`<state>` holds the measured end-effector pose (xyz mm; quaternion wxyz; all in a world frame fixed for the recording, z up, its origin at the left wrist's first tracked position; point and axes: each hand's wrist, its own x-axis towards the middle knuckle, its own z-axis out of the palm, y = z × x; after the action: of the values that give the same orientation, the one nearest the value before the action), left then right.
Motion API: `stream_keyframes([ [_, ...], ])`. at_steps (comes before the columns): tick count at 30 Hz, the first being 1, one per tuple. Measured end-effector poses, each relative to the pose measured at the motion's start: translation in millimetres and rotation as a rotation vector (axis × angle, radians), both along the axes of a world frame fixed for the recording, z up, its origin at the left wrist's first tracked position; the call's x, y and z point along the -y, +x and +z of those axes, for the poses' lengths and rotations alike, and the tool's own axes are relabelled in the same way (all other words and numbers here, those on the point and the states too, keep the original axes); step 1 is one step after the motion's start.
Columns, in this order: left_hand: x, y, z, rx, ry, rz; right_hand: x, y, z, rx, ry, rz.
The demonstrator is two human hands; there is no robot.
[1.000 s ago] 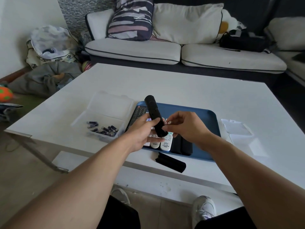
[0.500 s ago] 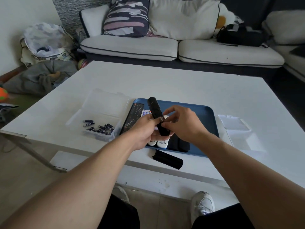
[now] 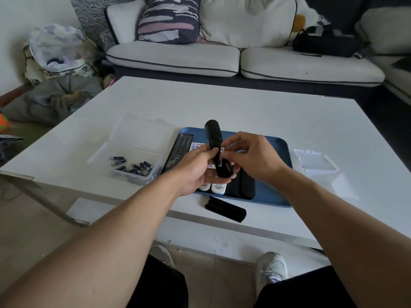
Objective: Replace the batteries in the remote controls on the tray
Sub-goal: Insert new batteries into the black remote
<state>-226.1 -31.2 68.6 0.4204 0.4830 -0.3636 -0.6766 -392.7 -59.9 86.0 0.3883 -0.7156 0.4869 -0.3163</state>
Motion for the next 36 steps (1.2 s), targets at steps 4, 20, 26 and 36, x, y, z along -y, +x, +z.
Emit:
stream_keyframes([
  [4,-0.5,-0.2,0.1,0.007,-0.002,-0.017,0.7,-3.8,-0.6,-0.011,0.003,0.018],
  [20,0.4,-3.5,-3.3,0.051,-0.010,-0.042,3.7,-11.6,-3.2,-0.144,0.130,-0.052],
  [26,6.1,-5.5,-7.4,0.084,-0.063,0.055,8.9,-18.5,1.9,0.039,0.514,-0.074],
  [36,16.9,1.4,-13.7,0.144,-0.141,0.315,10.9,-32.3,-0.5,-0.171,0.053,-0.036],
])
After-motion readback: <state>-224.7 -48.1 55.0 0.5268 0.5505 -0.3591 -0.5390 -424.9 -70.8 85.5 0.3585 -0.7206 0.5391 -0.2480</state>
